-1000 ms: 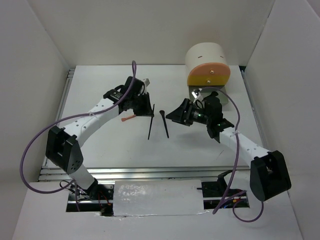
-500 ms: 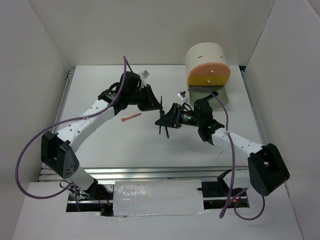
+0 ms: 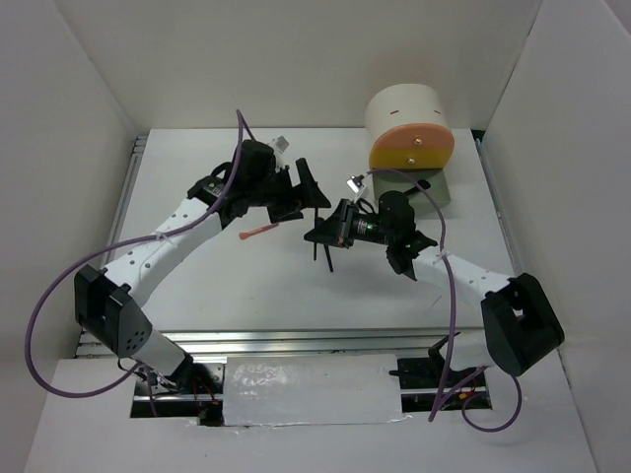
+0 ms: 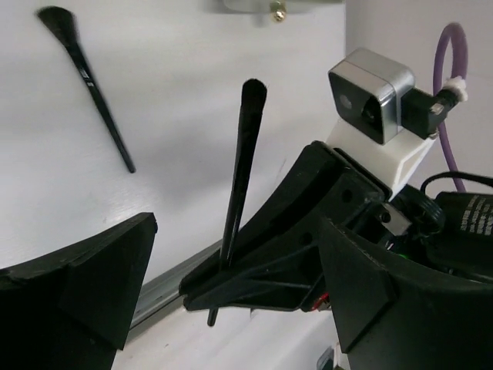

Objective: Organize the makeup

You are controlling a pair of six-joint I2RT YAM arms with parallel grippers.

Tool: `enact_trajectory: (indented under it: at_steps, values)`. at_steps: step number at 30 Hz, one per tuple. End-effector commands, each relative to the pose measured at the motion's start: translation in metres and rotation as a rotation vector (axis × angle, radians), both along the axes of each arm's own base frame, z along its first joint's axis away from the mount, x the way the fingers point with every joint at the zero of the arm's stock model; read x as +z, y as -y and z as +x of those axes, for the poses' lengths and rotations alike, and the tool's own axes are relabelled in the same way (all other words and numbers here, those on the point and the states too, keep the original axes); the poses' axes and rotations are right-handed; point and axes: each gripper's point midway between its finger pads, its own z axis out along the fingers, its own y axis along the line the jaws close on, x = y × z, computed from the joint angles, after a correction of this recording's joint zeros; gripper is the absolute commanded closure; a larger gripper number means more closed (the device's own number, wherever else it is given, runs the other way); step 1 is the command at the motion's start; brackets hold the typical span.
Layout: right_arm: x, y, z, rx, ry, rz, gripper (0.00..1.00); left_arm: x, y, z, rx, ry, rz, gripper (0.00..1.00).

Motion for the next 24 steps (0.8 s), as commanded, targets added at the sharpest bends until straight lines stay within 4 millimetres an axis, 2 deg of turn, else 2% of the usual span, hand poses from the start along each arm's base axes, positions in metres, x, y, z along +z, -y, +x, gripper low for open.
enact_trajectory:
  at_steps: [1,3,4,5,7,8,9,10,11,12,13,14,15,16,17,20,21,23,24]
  values:
    - [0.020,-0.003,0.010,-0.041,0.033,0.045,0.97,0.057,-0.014,0.017,0.078,0.142,0.021,0.01]
    - [0.013,0.002,0.020,-0.111,-0.001,0.015,0.99,0.060,-0.023,0.027,0.131,0.143,0.076,0.01]
    - [0.017,0.007,0.027,-0.150,0.002,0.007,0.99,0.069,-0.035,0.031,0.187,0.153,0.123,0.01]
    - [0.007,0.013,0.031,-0.189,-0.047,-0.032,1.00,0.069,-0.039,0.033,0.206,0.146,0.144,0.01]
    - [0.007,0.034,0.059,-0.339,-0.071,-0.067,1.00,0.069,-0.051,0.034,0.248,0.146,0.188,0.01]
    - [-0.001,0.043,0.065,-0.381,-0.112,-0.102,1.00,0.071,-0.054,0.032,0.252,0.150,0.192,0.01]
    - [0.003,0.054,0.078,-0.446,-0.116,-0.115,1.00,0.064,-0.057,0.031,0.251,0.137,0.205,0.01]
    - [0.002,0.072,0.092,-0.511,-0.134,-0.125,1.00,0.062,-0.057,0.031,0.248,0.140,0.202,0.01]
    - [-0.003,0.083,0.097,-0.547,-0.170,-0.149,1.00,0.063,-0.056,0.025,0.224,0.141,0.188,0.01]
    - [0.002,0.092,0.107,-0.589,-0.174,-0.151,1.00,0.051,-0.058,0.022,0.216,0.121,0.203,0.01]
    - [0.002,0.114,0.121,-0.679,-0.195,-0.156,1.00,0.048,-0.059,0.020,0.217,0.115,0.208,0.01]
    - [-0.006,0.128,0.125,-0.733,-0.244,-0.187,1.00,0.047,-0.063,0.017,0.220,0.117,0.212,0.01]
    - [-0.003,0.138,0.134,-0.785,-0.266,-0.185,1.00,0.034,-0.066,0.014,0.221,0.095,0.234,0.01]
    - [-0.012,0.162,0.141,-0.880,-0.310,-0.220,1.00,0.034,-0.069,0.010,0.221,0.097,0.235,0.01]
    - [-0.005,0.172,0.149,-0.926,-0.311,-0.215,1.00,0.026,-0.072,0.007,0.216,0.083,0.250,0.01]
    - [-0.017,0.202,0.163,-1.065,-0.392,-0.260,1.00,0.021,-0.074,0.000,0.196,0.077,0.259,0.01]
    - [-0.015,0.206,0.171,-1.087,-0.412,-0.255,1.00,0.016,-0.076,-0.002,0.191,0.071,0.270,0.01]
    - [-0.014,0.227,0.182,-1.171,-0.447,-0.261,1.00,0.012,-0.079,-0.008,0.184,0.061,0.284,0.01]
    - [-0.025,0.231,0.187,-1.189,-0.486,-0.269,1.00,0.010,-0.080,-0.009,0.181,0.059,0.288,0.01]
